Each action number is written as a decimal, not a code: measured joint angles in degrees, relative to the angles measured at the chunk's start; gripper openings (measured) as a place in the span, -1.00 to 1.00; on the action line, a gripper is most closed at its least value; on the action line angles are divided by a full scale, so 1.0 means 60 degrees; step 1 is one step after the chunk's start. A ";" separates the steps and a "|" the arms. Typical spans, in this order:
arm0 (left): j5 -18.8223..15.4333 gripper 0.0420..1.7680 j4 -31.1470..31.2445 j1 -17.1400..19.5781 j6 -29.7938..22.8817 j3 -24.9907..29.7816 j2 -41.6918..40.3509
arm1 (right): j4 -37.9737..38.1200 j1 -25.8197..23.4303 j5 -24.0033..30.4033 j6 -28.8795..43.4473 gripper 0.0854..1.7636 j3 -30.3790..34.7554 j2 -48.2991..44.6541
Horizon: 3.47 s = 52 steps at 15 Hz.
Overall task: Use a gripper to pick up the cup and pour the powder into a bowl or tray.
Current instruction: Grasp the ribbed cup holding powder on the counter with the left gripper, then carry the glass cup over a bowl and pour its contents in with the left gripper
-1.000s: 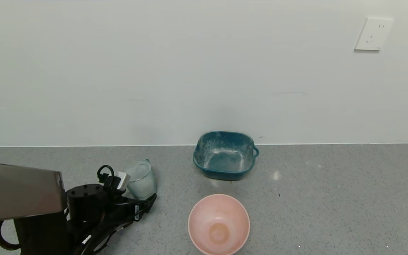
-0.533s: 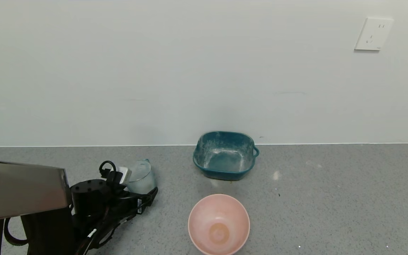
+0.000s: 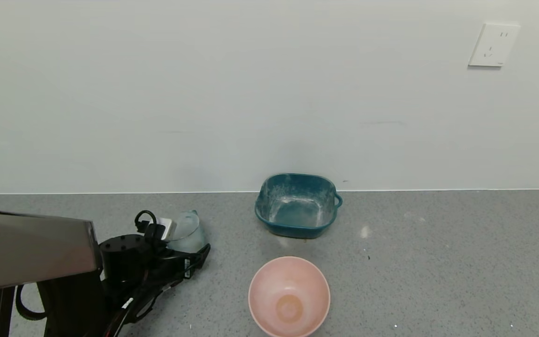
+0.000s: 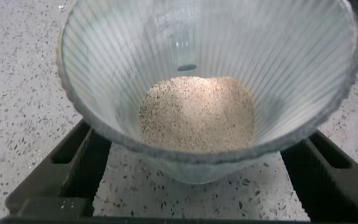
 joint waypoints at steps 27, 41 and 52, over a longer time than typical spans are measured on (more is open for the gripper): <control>0.0024 0.46 0.0018 -0.0004 0.0093 -0.0211 -0.0297 | 0.0004 0.0000 -0.0004 -0.0002 0.94 0.0000 0.0000; 0.0506 0.45 0.4450 -0.0929 0.1424 -0.1493 -0.3202 | 0.0000 0.0004 -0.0004 -0.0002 0.94 0.0000 0.0000; 0.2426 0.45 0.6853 -0.2983 0.4122 -0.2450 -0.4525 | 0.0000 0.0004 -0.0004 -0.0002 0.94 0.0000 0.0000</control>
